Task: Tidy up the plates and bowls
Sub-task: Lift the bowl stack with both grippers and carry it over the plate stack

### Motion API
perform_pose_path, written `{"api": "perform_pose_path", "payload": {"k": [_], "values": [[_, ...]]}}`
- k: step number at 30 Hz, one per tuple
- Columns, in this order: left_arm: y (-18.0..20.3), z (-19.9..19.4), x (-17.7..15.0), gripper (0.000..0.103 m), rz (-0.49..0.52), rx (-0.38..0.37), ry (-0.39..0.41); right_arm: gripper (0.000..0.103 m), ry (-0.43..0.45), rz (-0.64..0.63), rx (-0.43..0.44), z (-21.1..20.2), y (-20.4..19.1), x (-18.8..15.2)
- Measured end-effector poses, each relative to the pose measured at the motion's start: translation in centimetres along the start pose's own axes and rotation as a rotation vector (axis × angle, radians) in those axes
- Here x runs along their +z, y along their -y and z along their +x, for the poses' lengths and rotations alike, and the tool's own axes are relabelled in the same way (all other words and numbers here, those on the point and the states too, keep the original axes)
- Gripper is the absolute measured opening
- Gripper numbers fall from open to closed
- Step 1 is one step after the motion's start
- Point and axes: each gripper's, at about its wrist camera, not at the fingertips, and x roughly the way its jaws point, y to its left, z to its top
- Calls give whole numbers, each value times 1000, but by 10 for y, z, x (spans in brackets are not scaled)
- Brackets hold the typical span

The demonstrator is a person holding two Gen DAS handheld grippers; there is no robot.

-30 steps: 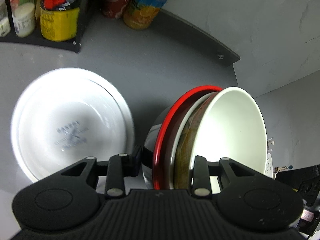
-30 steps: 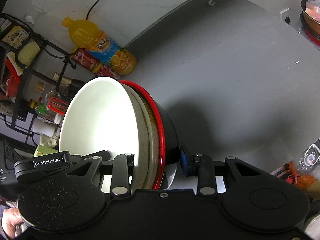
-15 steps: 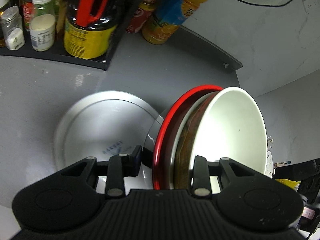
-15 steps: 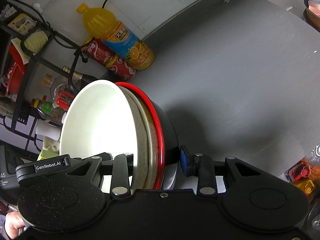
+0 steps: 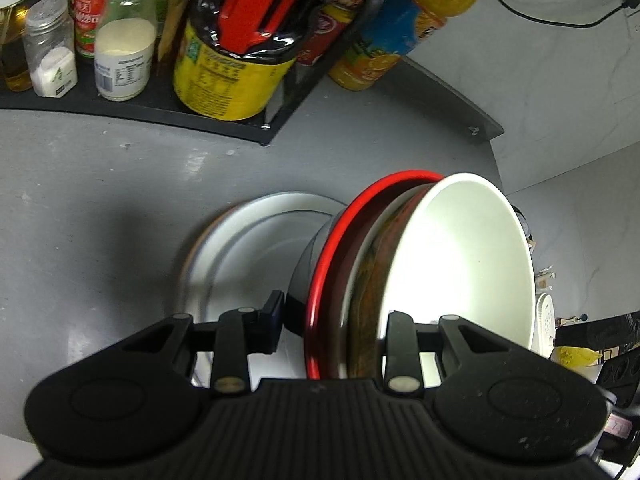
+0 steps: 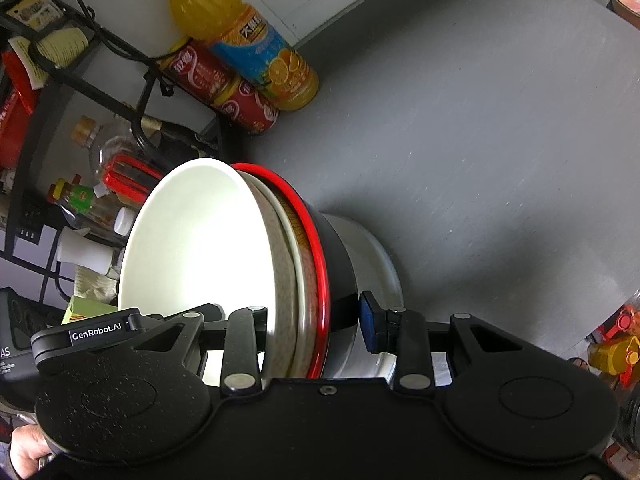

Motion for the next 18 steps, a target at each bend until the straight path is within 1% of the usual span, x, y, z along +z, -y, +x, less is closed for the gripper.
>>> {"api": "perform_pose_path", "payload": {"k": [8,18], "values": [[-24,11,5,32,-6,5,-38,33,-20,17,-28,20,-8,-9],[-34,28,9,32,-3,3,-78,33,-29,46,-61,32,-6,-18]]}}
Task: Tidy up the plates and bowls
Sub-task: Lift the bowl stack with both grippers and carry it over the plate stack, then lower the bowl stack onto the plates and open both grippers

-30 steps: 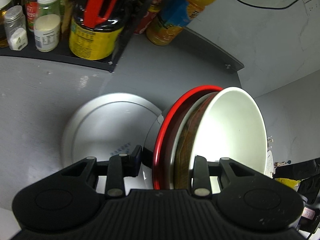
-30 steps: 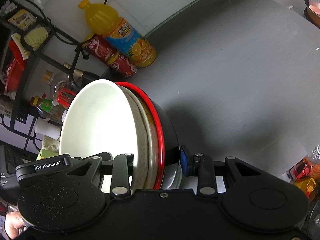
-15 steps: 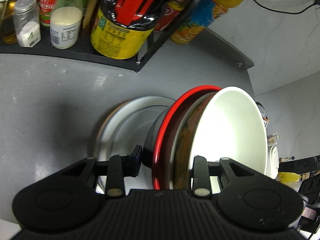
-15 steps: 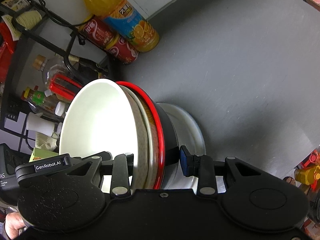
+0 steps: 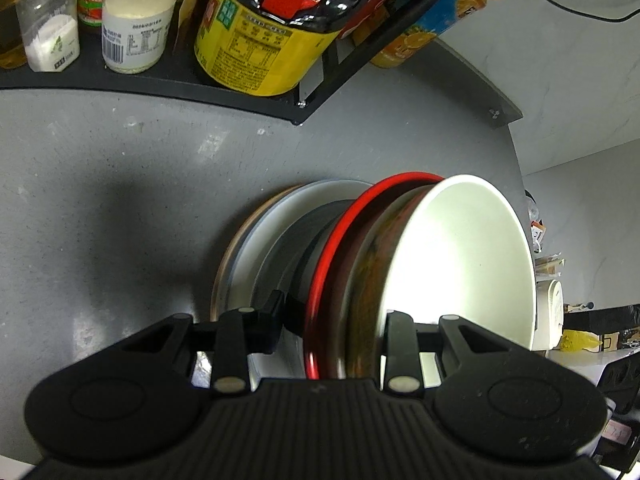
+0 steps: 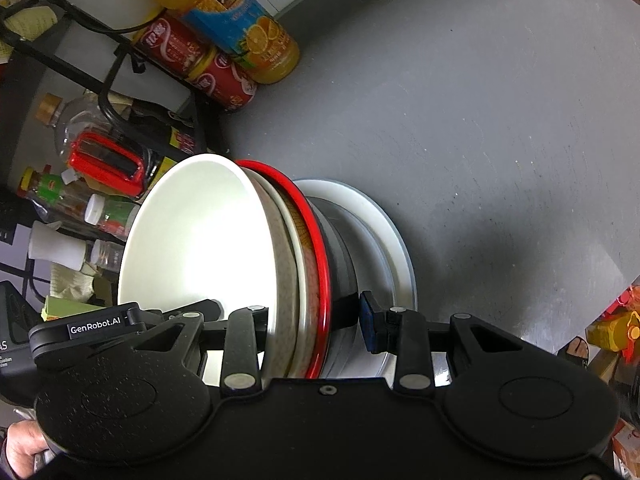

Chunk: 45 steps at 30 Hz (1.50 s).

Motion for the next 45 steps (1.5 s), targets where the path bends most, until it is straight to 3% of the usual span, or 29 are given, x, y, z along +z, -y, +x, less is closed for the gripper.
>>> {"api": "perform_pose_path", "payload": {"k": [12,16,22,26,30,34,37,45], "values": [[-3,8,3,32,0,10,2,34,-10,26,-11,9,0,0],[-1,10,2,32,-9,18,11,40,-10,28,-5,7,-1,0],[13,8,-2,36,57,67,23,43,26,9,-13,-7,-6,-2],[20,2,-4,42,89,93,61,53,54,13,-24,-17,-7,-4],[28,-6,-6,56,112,123,89,55,83,6,-43,-28,-6,-7],[36,-15,-12,67,148,140,119,66,124,-29,-66,-42,-5,-11],[42,-22,-18,70,183,153,140,83,163,-50,-85,-56,-1,-16],[60,-43,-48,78,235,180,182,98,241,-84,-135,-98,20,-35]]}}
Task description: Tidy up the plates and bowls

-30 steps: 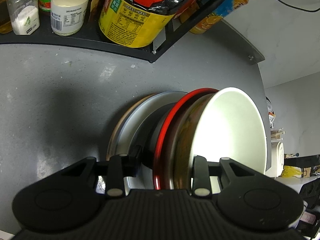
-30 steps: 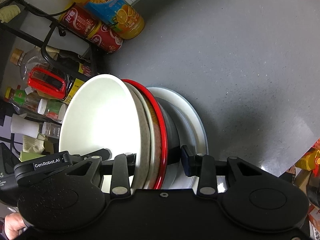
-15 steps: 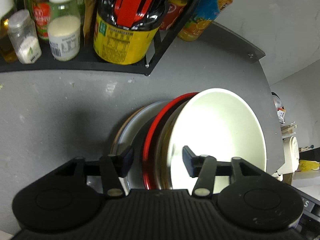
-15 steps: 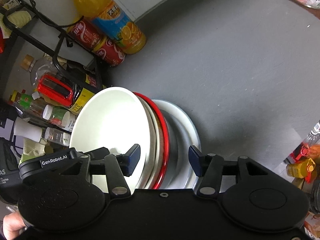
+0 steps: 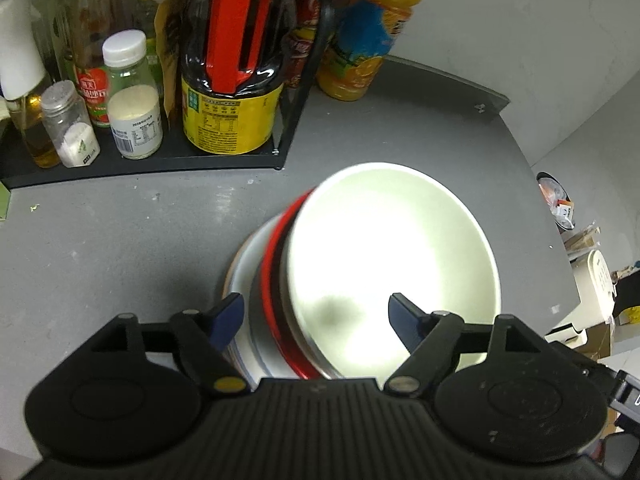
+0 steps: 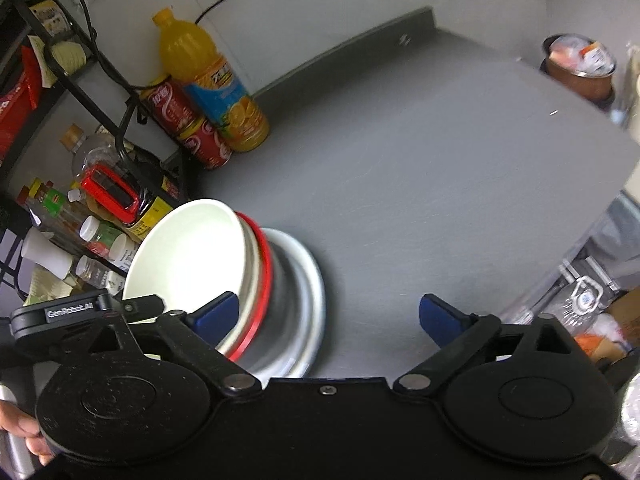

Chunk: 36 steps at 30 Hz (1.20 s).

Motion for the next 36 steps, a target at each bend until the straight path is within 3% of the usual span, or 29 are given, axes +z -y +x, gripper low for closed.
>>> {"api": "perform_pose_path", "payload": {"k": [6,11,18,36], "values": [[20,-36,-19,87,34,34,53,103,24,2,-8,-38,24,-13],[33,-60,-36,90,55,30,78,103,72,-25,-56,-72,37,-25],[59,-96,-69,103,115,11,134,103,122,-52,-75,-107,51,-42],[91,-169,-139,103,220,-68,234,103,248,-93,-114,-177,52,-83]]}}
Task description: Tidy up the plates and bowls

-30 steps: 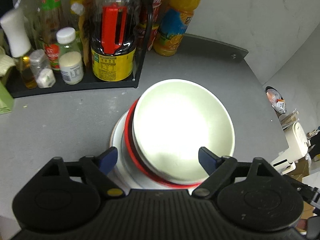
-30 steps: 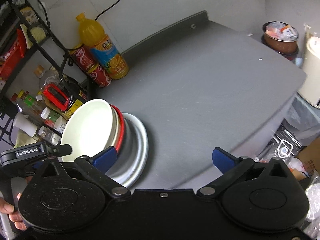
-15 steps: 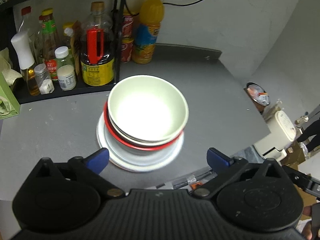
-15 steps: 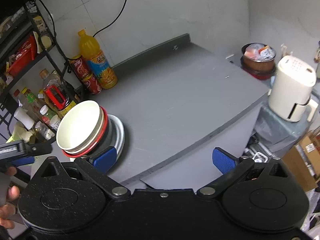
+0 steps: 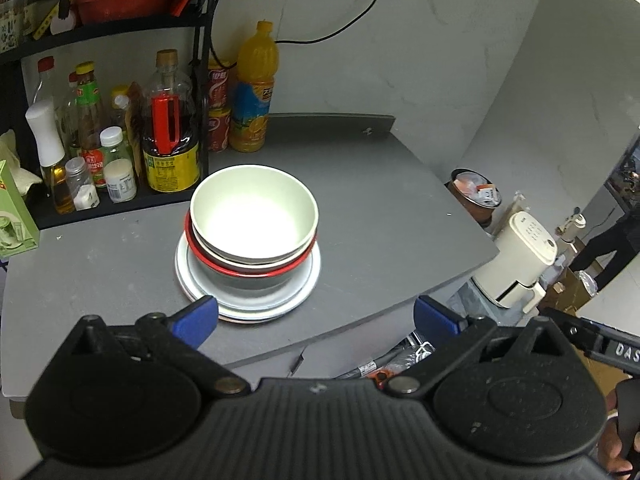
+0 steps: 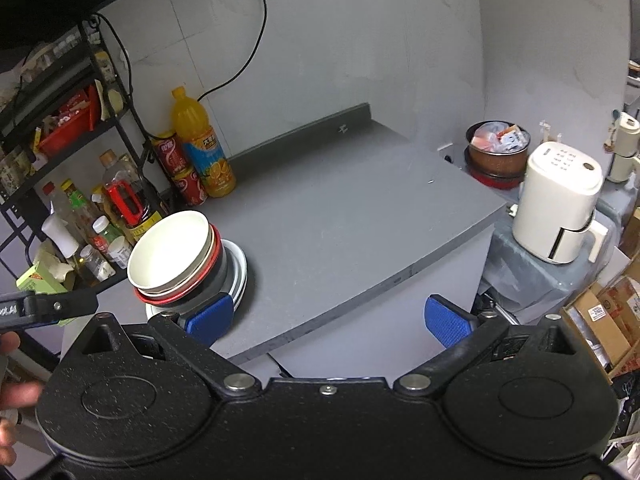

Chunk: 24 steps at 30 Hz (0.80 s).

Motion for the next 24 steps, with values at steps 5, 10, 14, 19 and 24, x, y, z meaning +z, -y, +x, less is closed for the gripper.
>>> {"api": "perform_pose_path", "payload": {"k": [5,10,14,19,24], "values": [[-3,-12,-10,103,11,17,4,103,29,-4,18,-16,-6,-6],[-9,-25,-17,103,29,39,35,103,56,-25,23,-32,-12,-12],[-11,-36,-22,103,54,52,59,103,72,-36,15,-39,-16,-15],[-8,-55,-28,103,91,53,57,103,60,-19,31,-45,-22,-20],[-11,-68,-33,103,97,48,58,103,66,-42,46,-55,-34,-24]]}}
